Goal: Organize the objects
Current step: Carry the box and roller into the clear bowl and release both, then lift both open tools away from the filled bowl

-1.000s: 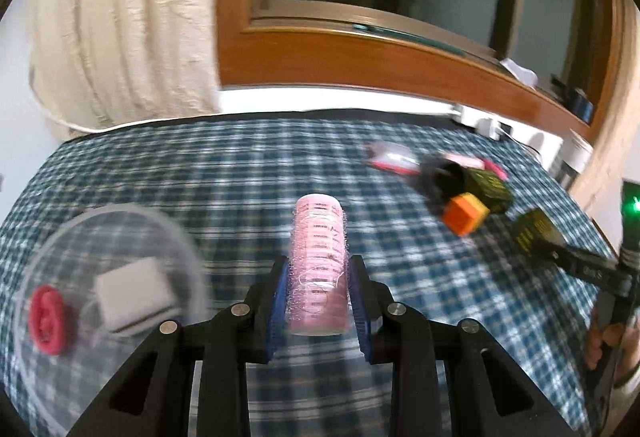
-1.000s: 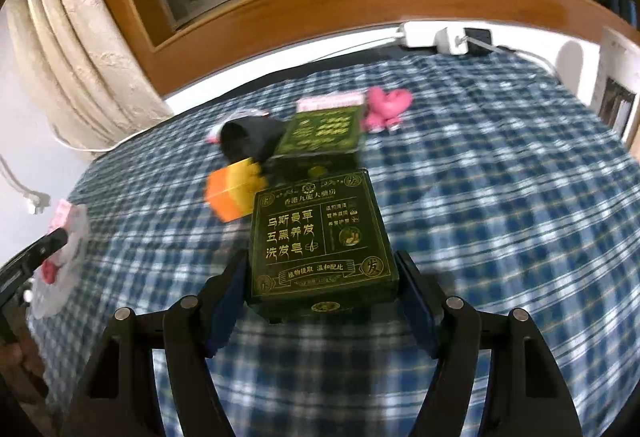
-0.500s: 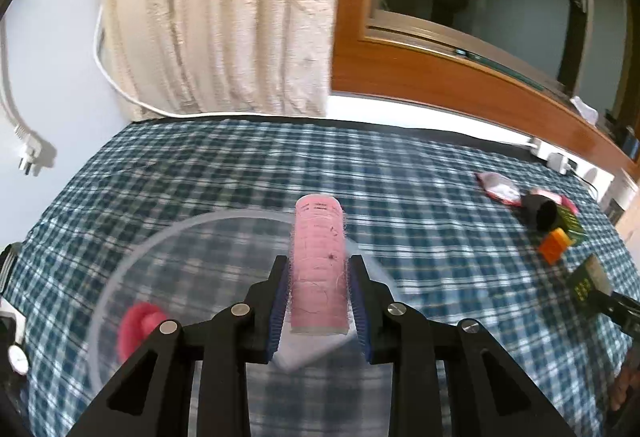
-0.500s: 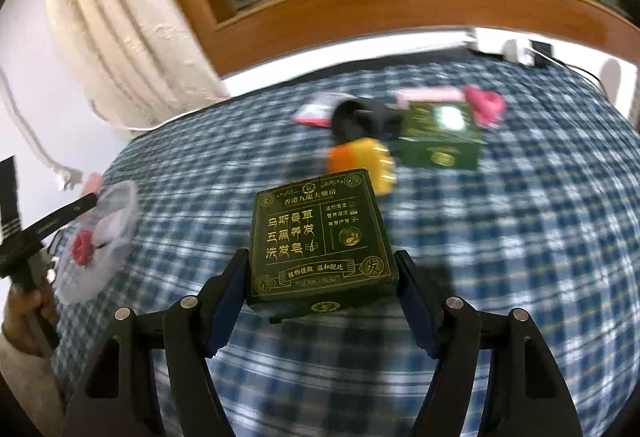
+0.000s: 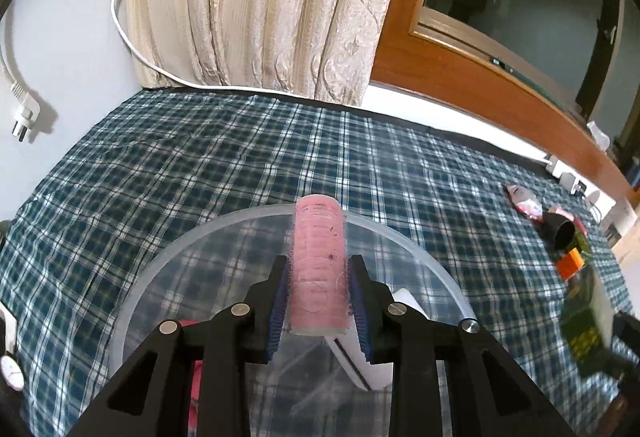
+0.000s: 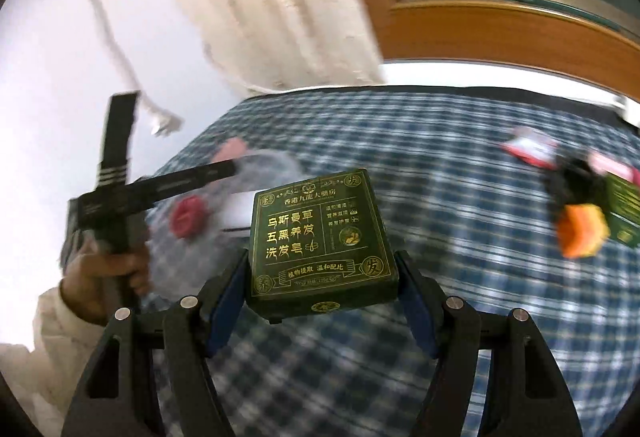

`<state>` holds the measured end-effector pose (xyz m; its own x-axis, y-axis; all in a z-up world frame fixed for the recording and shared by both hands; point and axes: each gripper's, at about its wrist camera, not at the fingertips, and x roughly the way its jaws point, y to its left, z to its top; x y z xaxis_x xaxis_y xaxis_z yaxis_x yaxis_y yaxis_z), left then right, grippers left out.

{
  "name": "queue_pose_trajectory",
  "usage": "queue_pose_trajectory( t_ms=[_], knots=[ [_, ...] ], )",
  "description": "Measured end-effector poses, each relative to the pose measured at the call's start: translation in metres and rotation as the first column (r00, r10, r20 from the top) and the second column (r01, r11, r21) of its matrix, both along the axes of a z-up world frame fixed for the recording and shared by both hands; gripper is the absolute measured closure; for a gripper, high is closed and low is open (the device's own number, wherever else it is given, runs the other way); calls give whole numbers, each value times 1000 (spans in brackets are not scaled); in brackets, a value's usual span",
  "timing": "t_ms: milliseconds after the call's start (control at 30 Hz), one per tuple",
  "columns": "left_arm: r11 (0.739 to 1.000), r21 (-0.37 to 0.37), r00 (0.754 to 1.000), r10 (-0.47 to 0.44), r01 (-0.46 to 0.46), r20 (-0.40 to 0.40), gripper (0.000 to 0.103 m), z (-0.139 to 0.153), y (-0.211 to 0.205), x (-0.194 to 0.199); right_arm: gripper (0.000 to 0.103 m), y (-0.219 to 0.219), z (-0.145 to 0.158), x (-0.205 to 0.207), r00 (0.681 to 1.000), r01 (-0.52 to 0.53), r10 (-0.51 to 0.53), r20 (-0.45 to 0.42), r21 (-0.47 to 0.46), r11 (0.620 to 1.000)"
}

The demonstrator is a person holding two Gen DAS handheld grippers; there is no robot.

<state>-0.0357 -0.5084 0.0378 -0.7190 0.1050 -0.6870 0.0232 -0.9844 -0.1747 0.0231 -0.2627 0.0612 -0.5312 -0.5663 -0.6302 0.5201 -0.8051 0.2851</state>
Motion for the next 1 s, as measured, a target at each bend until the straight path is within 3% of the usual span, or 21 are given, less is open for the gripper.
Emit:
queue_pose_trajectory(
  t_ms=[67, 133, 200, 400, 633, 1000],
  knots=[
    [1000, 11, 1000, 1, -1, -5, 66, 1, -1, 1, 32, -20, 1, 3, 999, -49, 49, -2, 0, 999],
    [1000, 20, 1000, 6, -6, -11, 47, 2, -4, 2, 32, -35, 1, 6, 996, -85, 85, -6, 3, 996],
    [1000, 24, 999, 18, -18, -27, 36, 3, -6, 4, 32, -49, 1, 9, 993, -118, 118, -10, 8, 993],
    [997, 36, 995, 71, -69, -67, 33, 10, -23, 12, 32, -78, -4, 11, 985, -171, 171, -1, 10, 985],
    [982, -6, 970, 184, -188, -161, 1, 27, -41, 30, 32, -104, -13, 17, 974, -225, 224, 16, 30, 974],
    [953, 4, 938, 298, -302, -176, 1, 30, -62, 36, 31, -127, -31, 9, 963, -264, 261, 62, 40, 964]
  ],
)
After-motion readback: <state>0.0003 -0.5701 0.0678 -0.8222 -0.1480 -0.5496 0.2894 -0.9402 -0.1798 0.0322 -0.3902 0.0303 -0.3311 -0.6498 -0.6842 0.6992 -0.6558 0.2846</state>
